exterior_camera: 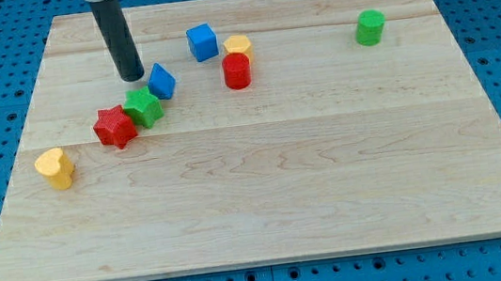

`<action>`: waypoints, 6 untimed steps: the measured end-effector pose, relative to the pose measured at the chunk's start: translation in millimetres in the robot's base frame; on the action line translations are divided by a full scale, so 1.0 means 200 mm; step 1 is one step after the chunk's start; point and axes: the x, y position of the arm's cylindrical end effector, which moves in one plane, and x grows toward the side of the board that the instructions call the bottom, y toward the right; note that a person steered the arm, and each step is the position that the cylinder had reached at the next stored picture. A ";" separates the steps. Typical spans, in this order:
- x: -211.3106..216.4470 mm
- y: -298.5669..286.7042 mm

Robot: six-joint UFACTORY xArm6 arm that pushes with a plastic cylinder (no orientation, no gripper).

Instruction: Place the blue triangle at the bottom of the blue cube

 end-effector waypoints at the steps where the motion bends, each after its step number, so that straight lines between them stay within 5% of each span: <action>1: 0.00 0.00; 3: 0.12 0.05; 4: 0.06 0.27; 6: -0.13 0.25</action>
